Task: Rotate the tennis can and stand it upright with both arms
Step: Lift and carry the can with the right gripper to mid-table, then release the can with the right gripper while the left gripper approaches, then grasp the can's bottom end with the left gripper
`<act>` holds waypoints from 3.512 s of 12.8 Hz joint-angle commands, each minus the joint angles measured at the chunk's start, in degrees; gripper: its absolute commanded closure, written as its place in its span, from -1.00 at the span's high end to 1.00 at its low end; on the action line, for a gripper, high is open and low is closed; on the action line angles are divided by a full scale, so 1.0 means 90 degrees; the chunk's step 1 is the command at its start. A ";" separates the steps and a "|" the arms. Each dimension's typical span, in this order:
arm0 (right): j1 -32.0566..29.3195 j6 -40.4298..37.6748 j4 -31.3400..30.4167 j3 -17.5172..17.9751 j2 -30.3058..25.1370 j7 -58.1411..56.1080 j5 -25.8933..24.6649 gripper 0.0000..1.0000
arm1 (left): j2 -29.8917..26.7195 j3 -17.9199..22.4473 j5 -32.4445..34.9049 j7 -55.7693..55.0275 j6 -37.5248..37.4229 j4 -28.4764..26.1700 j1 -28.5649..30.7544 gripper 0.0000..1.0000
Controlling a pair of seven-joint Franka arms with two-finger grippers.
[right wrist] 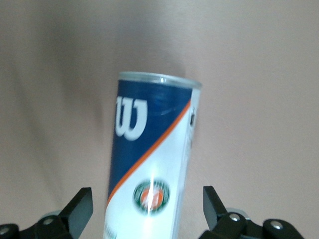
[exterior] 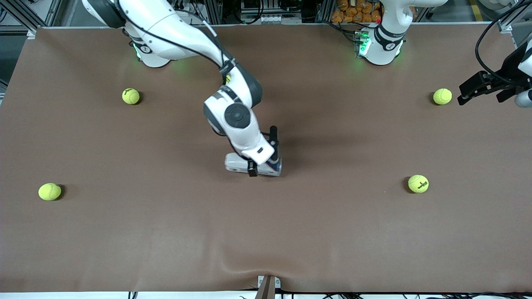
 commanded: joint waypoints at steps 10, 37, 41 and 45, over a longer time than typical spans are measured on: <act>-0.0171 -0.0268 -0.0396 -0.0024 -0.0476 0.1009 -0.0125 1.00 | -0.0046 -0.0053 -0.0196 0.0141 -0.0040 -0.0052 0.0061 1.00; -0.4312 -0.5828 -0.0269 -0.1167 -0.4824 0.5222 0.1067 1.00 | 0.5079 -0.1488 -0.9159 0.4298 0.3387 -0.0667 -0.0495 1.00; -0.4293 -0.5965 -0.0025 -0.1127 -0.4795 0.5692 0.0775 1.00 | 0.5558 -0.1488 -1.0146 0.5295 0.3387 -0.0609 -0.0779 1.00; -0.4147 -0.5974 0.0140 -0.0952 -0.4804 0.5828 0.0189 1.00 | 0.5774 -0.1488 -1.0362 0.5815 0.3378 -0.0608 -0.0856 0.76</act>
